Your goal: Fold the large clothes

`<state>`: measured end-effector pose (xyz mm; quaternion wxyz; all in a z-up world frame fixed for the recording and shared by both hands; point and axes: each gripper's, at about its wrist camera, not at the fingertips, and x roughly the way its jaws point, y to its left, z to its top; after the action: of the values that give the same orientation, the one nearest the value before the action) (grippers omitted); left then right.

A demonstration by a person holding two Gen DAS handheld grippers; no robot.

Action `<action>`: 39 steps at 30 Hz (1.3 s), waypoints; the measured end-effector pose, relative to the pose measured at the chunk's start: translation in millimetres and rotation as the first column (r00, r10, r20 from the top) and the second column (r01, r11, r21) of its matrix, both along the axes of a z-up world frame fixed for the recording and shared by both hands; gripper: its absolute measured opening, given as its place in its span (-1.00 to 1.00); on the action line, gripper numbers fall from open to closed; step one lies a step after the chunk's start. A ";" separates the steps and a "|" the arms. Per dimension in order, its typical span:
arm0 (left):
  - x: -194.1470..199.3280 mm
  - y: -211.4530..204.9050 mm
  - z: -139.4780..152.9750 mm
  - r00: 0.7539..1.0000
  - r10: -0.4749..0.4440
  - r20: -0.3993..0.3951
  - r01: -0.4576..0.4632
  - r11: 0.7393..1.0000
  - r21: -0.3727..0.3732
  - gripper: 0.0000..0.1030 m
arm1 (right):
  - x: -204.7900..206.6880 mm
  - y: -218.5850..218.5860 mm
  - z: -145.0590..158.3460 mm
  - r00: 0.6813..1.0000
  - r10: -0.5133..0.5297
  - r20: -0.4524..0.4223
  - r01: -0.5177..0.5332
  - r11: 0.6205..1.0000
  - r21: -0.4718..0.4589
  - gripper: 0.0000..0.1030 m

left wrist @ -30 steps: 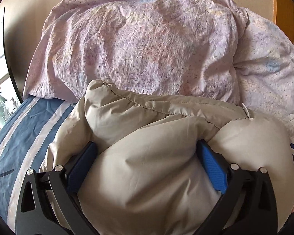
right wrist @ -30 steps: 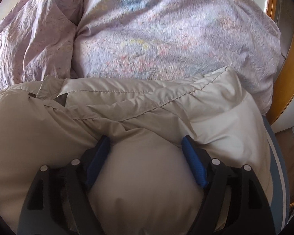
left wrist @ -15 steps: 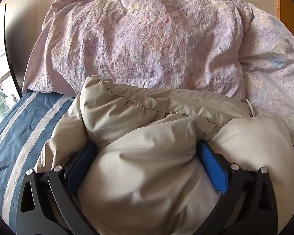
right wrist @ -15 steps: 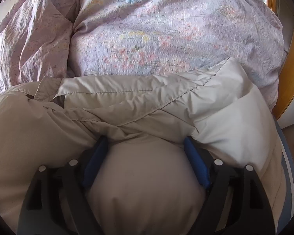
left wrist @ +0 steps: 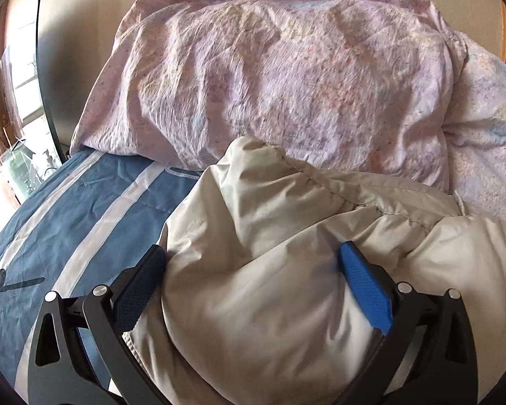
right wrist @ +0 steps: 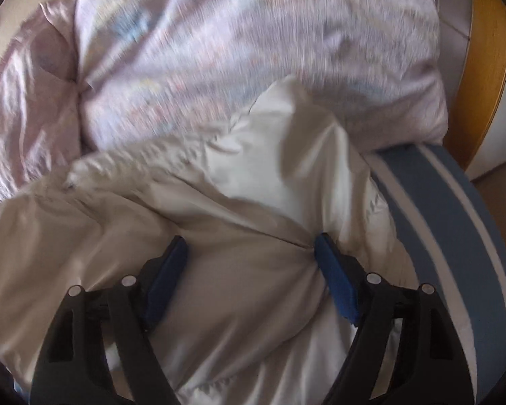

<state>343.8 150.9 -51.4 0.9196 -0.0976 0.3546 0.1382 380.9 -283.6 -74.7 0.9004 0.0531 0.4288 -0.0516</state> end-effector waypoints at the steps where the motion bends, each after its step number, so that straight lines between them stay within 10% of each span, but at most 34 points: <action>1: 0.7 3.8 -3.3 1.000 0.005 -0.008 -0.006 1.000 -0.013 0.97 | -1.8 -1.4 -1.8 1.000 0.002 0.002 -0.001 1.000 -0.008 0.53; 7: 7.8 20.6 -11.7 0.999 0.013 -0.039 -0.017 0.992 -0.126 0.97 | 0.8 -16.4 -4.0 1.000 -0.003 -0.010 0.004 0.998 0.065 0.57; 12: -34.0 46.7 15.6 0.999 -0.005 0.034 0.013 0.970 -0.242 0.95 | -49.9 -68.7 27.6 0.989 -0.122 0.084 0.090 0.946 0.313 0.53; 22: -149.8 115.7 -11.8 0.992 0.129 0.011 -0.090 0.743 -0.664 0.95 | -144.3 -134.0 -5.3 0.951 -0.293 -0.104 0.282 0.675 0.681 0.61; 29: -162.7 100.1 -42.6 0.991 0.124 -0.042 -0.110 0.619 -0.778 0.95 | -147.0 -114.8 -42.7 0.942 -0.259 -0.213 0.321 0.517 0.793 0.61; 35: -162.7 79.0 -56.9 0.989 0.142 -0.051 -0.120 0.539 -0.833 0.95 | -140.0 -107.8 -50.9 0.940 -0.272 -0.204 0.315 0.474 0.822 0.60; 39: -160.2 67.0 -57.1 0.985 0.161 -0.056 -0.137 0.552 -0.823 0.94 | -133.5 -107.5 -57.2 0.938 -0.277 -0.209 0.319 0.453 0.833 0.61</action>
<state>183.6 217.8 -108.5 0.7572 -0.5462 0.3566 0.0333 247.3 -391.1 -131.9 0.7228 0.5629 0.4007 0.0088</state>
